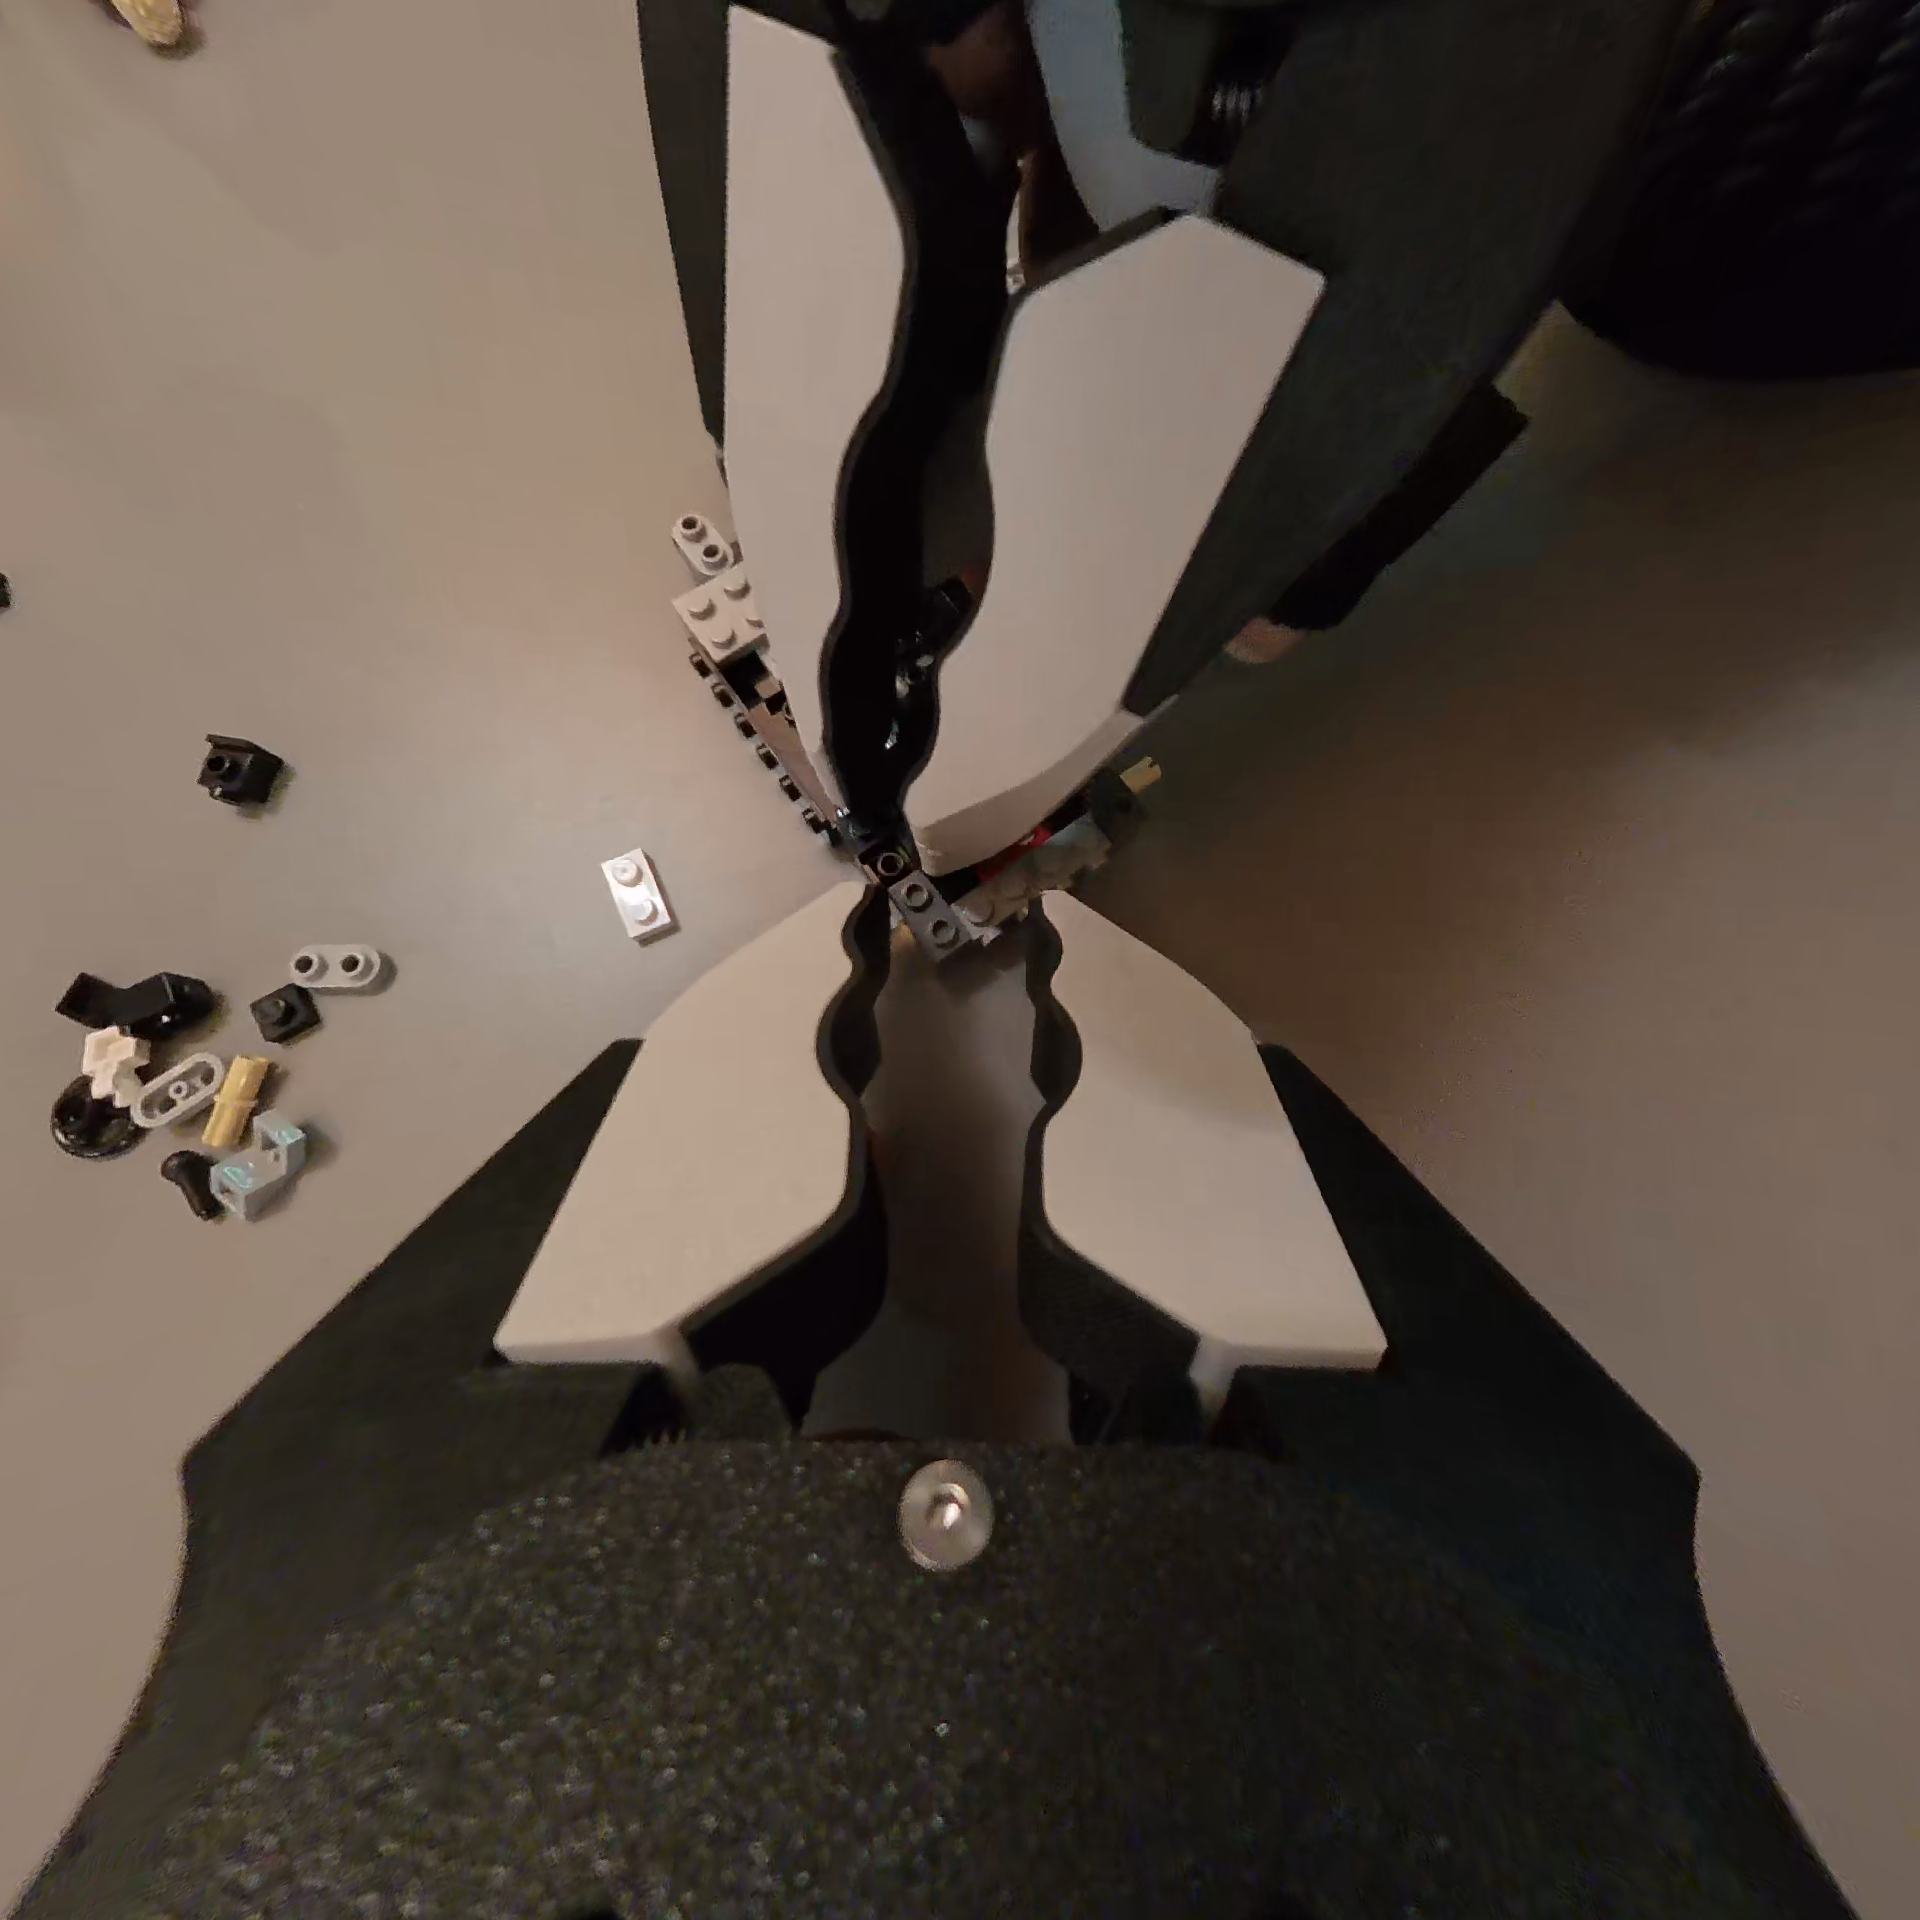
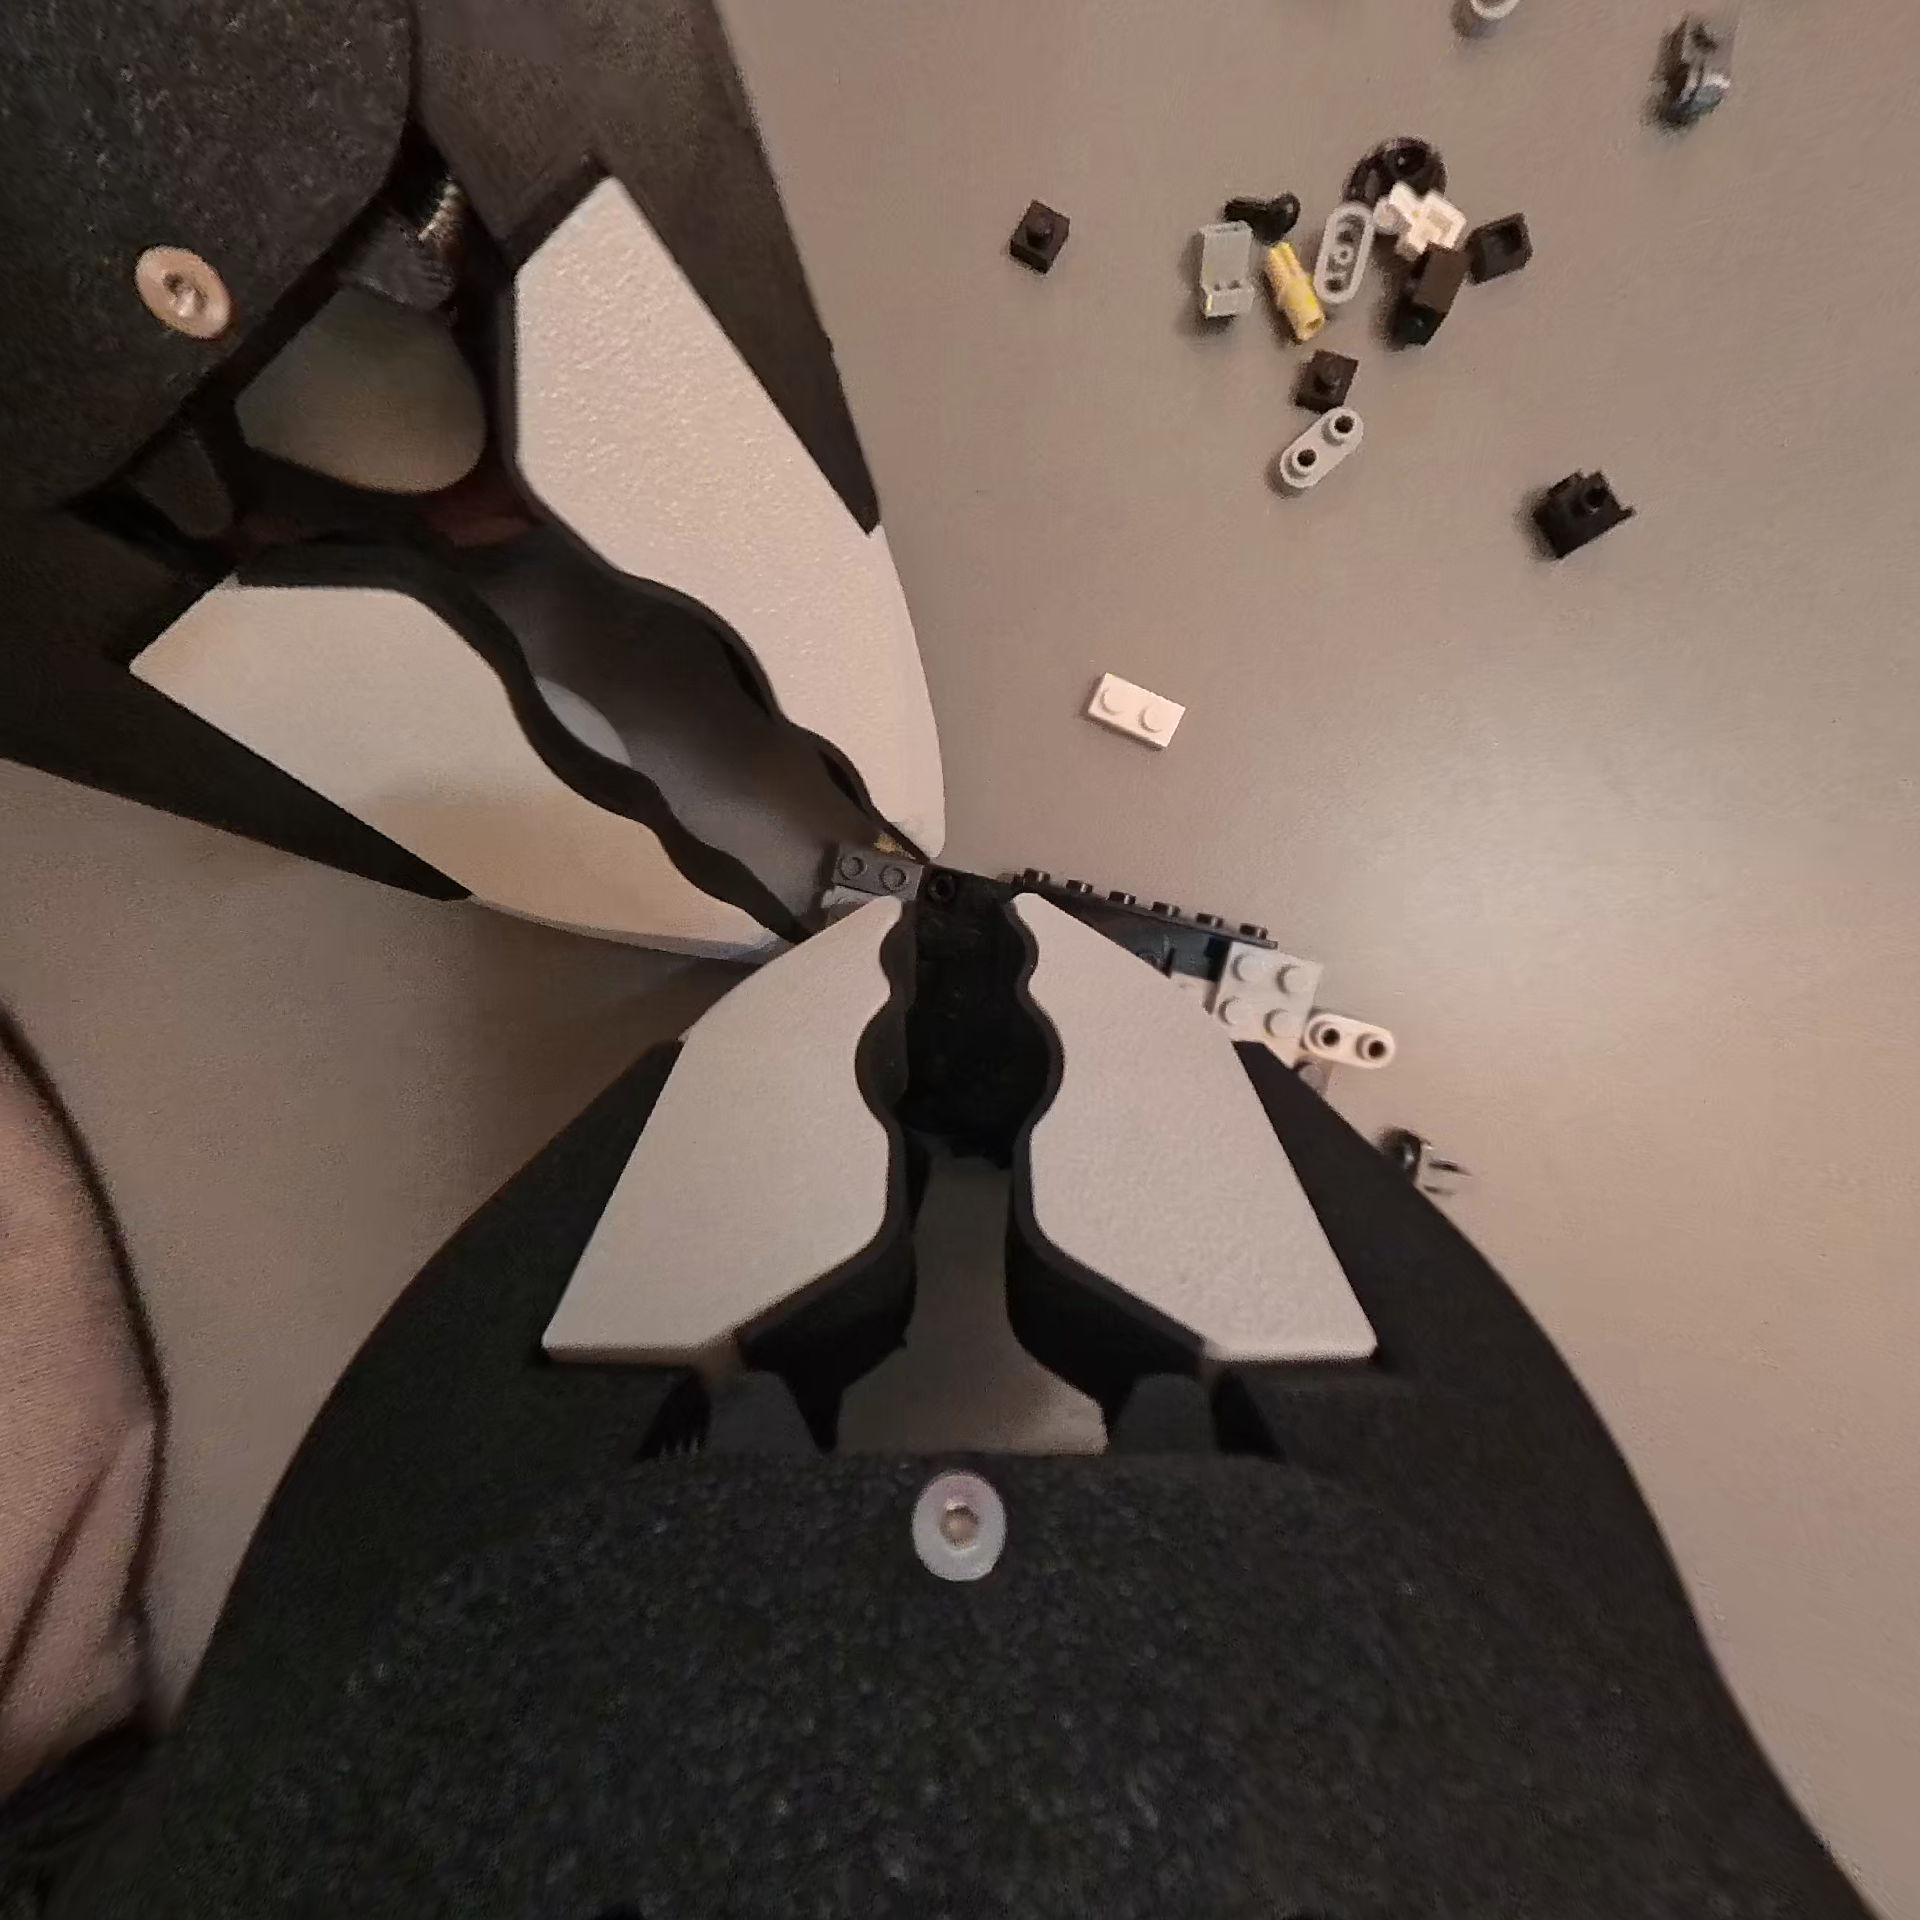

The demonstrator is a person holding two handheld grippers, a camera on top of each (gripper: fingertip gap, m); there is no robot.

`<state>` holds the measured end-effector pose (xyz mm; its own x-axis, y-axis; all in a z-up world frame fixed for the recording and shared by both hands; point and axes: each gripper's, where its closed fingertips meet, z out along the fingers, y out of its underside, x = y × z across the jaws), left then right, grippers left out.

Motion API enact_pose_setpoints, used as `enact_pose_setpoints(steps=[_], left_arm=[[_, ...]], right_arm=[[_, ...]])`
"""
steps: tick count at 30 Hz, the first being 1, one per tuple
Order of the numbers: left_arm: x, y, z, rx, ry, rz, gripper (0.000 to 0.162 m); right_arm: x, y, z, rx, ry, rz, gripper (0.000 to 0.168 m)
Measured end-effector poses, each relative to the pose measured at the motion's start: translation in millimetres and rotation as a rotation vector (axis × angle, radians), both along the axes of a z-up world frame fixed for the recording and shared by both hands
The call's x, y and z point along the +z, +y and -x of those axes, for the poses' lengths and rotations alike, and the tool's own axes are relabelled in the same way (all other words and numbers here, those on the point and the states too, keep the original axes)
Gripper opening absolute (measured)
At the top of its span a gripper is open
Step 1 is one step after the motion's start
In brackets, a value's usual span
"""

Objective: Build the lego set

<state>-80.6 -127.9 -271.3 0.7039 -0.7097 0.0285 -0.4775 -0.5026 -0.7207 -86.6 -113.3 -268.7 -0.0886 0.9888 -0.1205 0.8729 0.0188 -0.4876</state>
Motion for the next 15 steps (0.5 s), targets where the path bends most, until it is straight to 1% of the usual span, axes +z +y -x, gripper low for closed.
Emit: enact_pose_setpoints(steps=[2,7,12,15], left_arm=[[-0.2,1.4,0.4,0.011,0.0,-0.002,0.021],[-0.6,1.6,-0.1,0.017,-0.009,0.003,0.021],[-1.1,1.8,-0.3,0.019,-0.004,0.0,0.022],[-1.2,1.8,-0.5,0.02,-0.006,0.002,0.022]], right_arm=[[-0.1,1.2,-0.1,-0.014,-0.01,0.028,0.014],[-0.6,1.1,0.2,-0.009,-0.022,0.024,0.014],[-0.5,0.8,-0.3,0.077,0.018,-0.11,0.014],[0.3,0.9,-0.2,0.107,0.075,-0.183,0.013]])
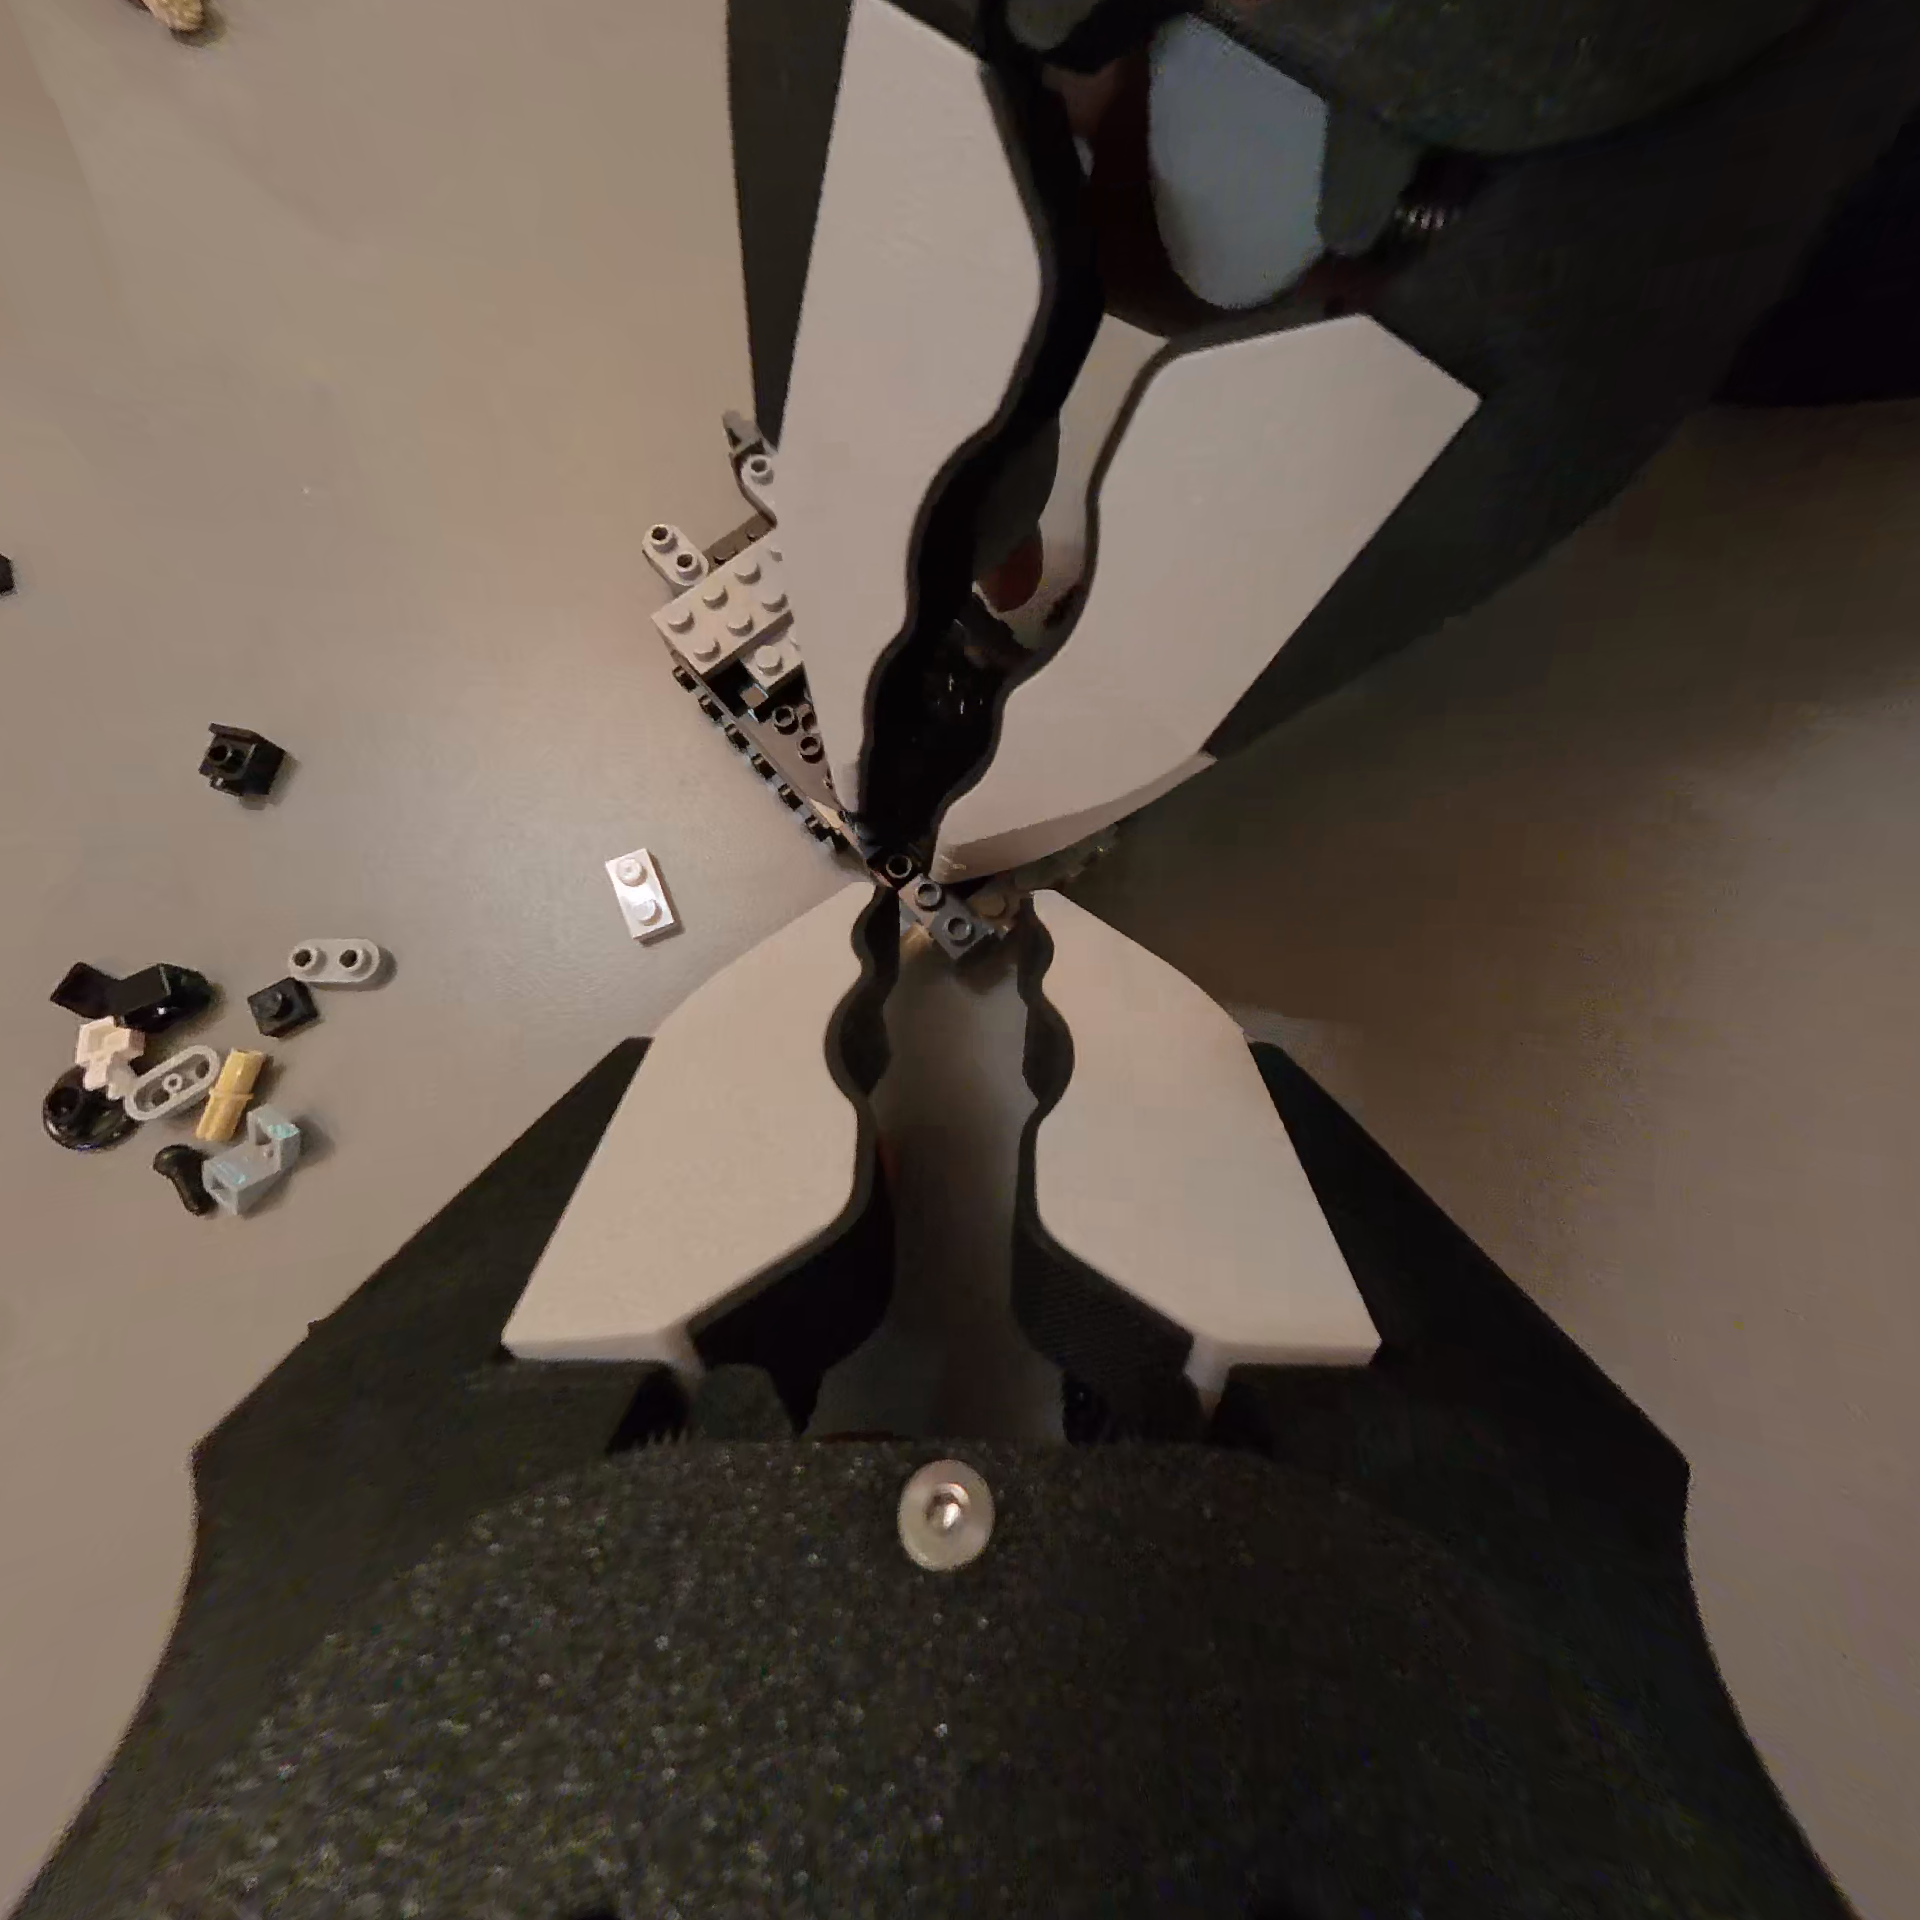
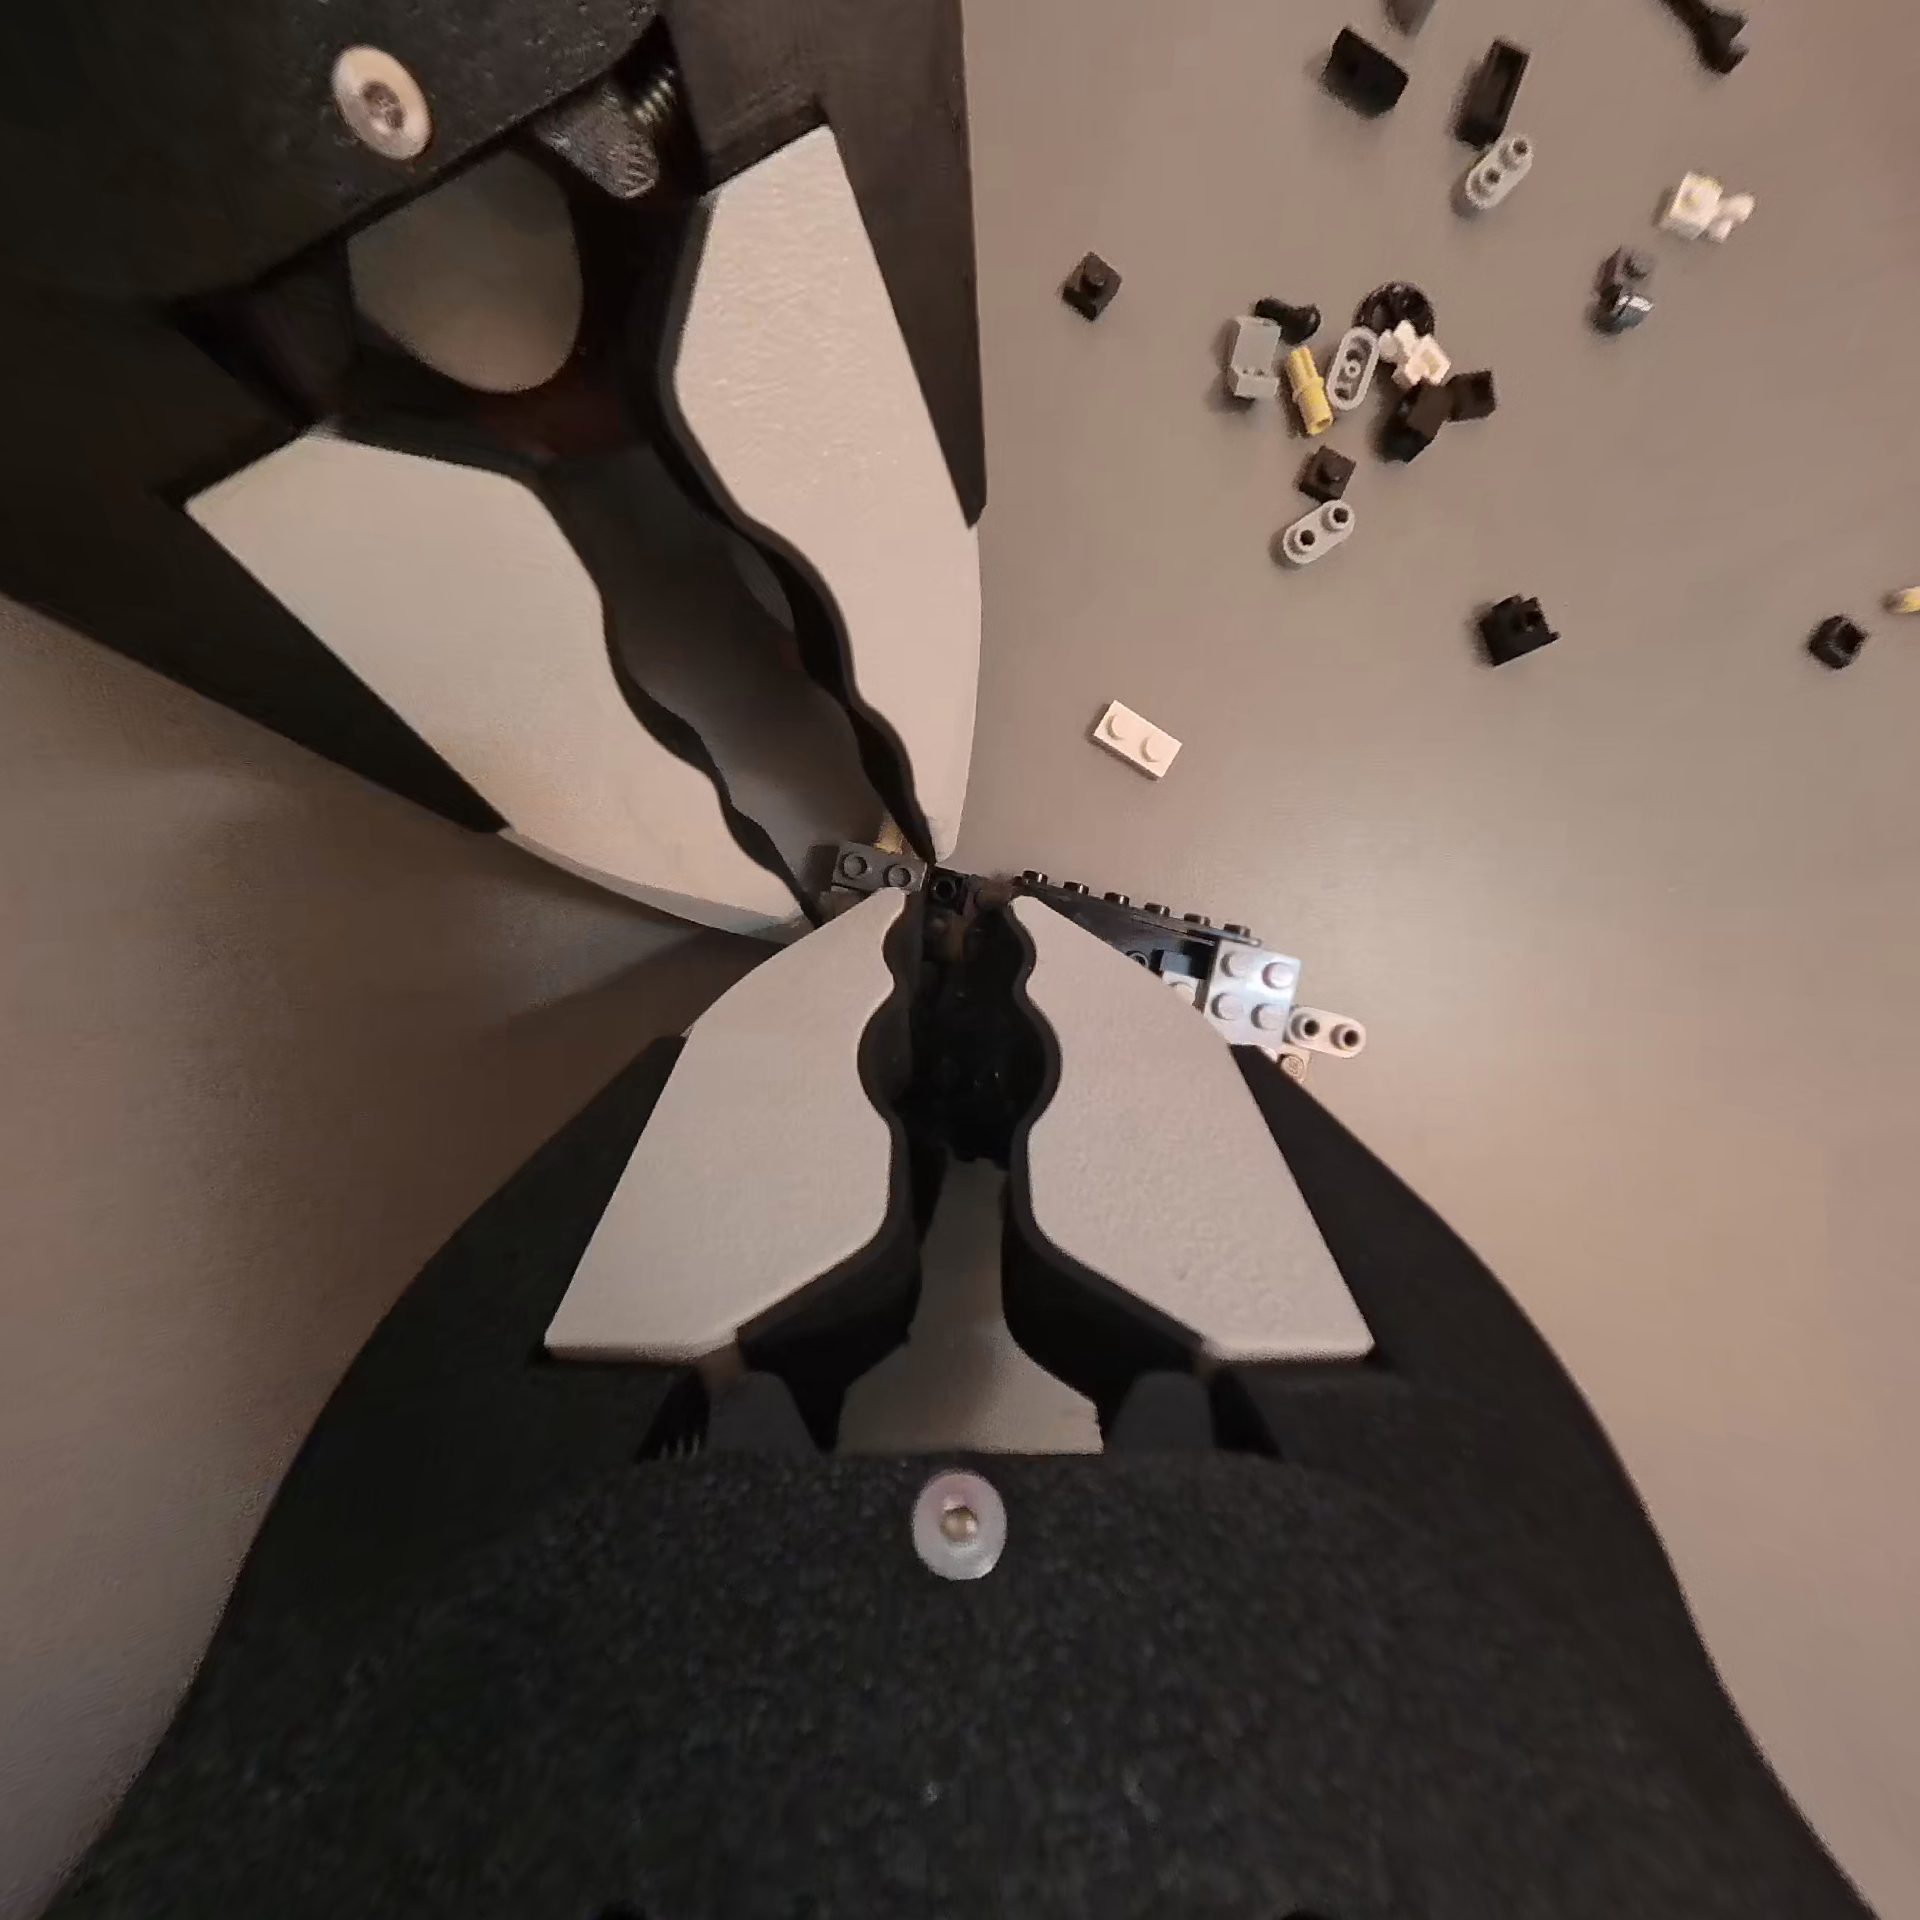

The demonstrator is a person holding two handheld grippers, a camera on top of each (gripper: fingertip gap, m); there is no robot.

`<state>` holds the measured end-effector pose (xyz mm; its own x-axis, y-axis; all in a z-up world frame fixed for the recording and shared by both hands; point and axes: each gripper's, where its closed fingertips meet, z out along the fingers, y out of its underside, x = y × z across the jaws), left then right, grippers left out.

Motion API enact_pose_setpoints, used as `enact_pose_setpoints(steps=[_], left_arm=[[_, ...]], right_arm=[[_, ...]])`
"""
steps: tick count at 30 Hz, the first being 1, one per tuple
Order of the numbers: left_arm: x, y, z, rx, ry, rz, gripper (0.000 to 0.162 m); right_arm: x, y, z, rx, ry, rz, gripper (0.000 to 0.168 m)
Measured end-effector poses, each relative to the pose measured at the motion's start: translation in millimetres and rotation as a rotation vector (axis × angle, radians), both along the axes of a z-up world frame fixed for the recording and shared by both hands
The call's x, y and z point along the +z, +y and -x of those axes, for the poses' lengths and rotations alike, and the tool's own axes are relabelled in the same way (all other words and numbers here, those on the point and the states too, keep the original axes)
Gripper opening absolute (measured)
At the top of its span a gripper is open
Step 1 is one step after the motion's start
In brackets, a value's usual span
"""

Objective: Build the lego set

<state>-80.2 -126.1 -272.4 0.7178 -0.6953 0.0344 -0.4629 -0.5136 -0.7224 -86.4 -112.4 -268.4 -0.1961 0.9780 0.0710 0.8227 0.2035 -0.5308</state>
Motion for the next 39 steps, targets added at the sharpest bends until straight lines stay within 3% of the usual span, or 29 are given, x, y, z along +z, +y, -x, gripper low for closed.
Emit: enact_pose_setpoints(steps=[2,3,10,16,23,26,33,39], left_arm=[[0,1,0,0.005,0.001,-0.005,0.022],[0,2,0,0.013,0.005,-0.015,0.019],[0,1,-2,0.0,-0.006,-0.015,0.015],[7,1,-1,-0.007,-0.047,-0.013,0.02],[12,4,5,0.016,-0.058,-0.032,0.021],[13,6,6,0.021,-0.055,-0.039,0.022],[14,8,10,0.034,-0.047,-0.052,0.023],[15,8,11,0.033,-0.045,-0.063,0.024]], right_arm=[[1,1,0,-0.012,0.056,0.001,0.012],[1,0,0,-0.028,0.092,0.032,0.0],[18,7,3,-0.135,0.268,0.211,0.0],[33,33,-2,-0.077,0.259,0.086,0.003],[83,83,-26,-0.17,0.374,0.122,0.011],[89,93,-40,-0.178,0.368,0.094,0.012],[73,100,-59,-0.153,0.265,-0.03,0.012],[19,92,-89,-0.135,0.074,-0.033,0.013]])
